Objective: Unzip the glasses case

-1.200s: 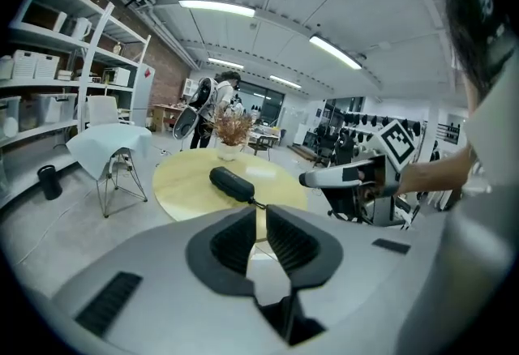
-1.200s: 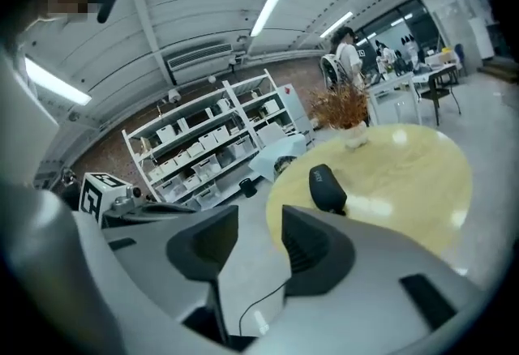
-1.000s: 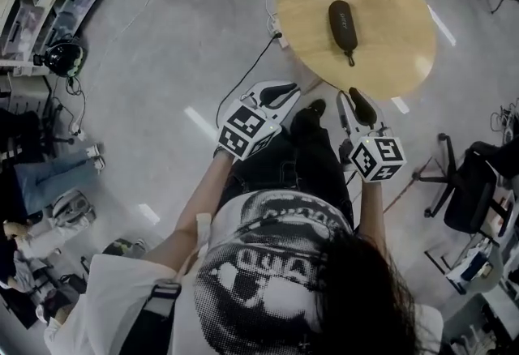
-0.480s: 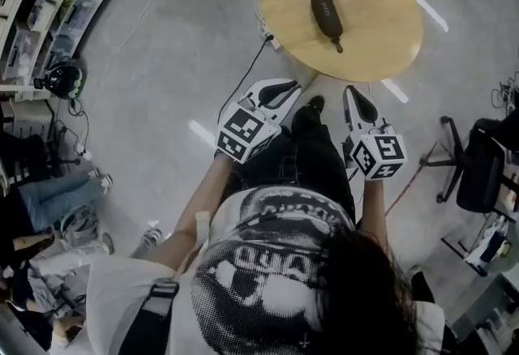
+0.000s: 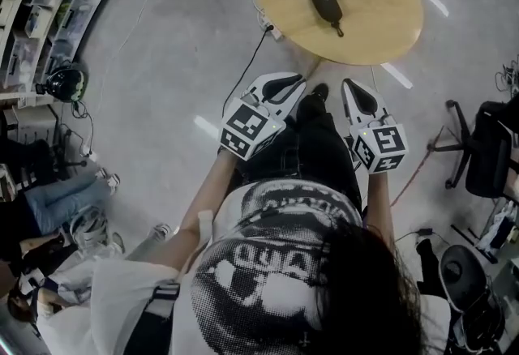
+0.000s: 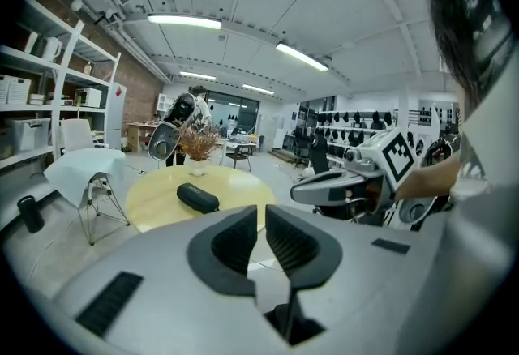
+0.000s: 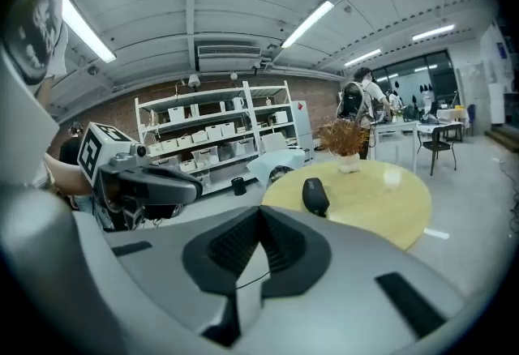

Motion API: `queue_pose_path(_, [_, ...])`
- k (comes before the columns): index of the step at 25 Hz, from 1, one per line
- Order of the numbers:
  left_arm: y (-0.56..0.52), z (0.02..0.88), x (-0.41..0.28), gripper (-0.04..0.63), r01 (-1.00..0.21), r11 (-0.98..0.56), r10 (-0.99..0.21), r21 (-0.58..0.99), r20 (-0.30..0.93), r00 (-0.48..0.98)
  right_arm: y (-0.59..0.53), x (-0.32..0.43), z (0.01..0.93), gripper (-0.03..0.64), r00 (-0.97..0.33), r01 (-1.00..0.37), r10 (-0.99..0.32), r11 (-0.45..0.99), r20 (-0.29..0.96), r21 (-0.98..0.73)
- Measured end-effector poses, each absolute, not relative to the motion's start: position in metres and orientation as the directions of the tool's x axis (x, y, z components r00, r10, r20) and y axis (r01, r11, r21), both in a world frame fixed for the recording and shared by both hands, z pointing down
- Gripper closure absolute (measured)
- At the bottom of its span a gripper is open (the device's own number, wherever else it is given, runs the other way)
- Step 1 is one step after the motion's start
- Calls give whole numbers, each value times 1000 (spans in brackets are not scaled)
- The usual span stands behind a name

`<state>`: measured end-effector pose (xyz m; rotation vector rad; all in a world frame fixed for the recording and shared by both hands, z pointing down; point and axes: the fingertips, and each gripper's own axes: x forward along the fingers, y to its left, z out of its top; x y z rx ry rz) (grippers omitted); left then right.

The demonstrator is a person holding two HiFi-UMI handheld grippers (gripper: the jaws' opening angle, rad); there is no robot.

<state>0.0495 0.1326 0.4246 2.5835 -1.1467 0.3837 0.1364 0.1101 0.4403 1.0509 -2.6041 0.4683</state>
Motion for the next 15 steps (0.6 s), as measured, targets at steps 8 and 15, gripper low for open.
queue_pose_path(8, [146,429,55,557,-742,-652,-662,158,360,658,120,127,442,621,-716,-667,-567,727,406,-162])
queue_pose_path(15, [152,432,63,557,-724,-669,-642,170,360,677,125,127,445,621,-719,-656,-550,739,425,-154])
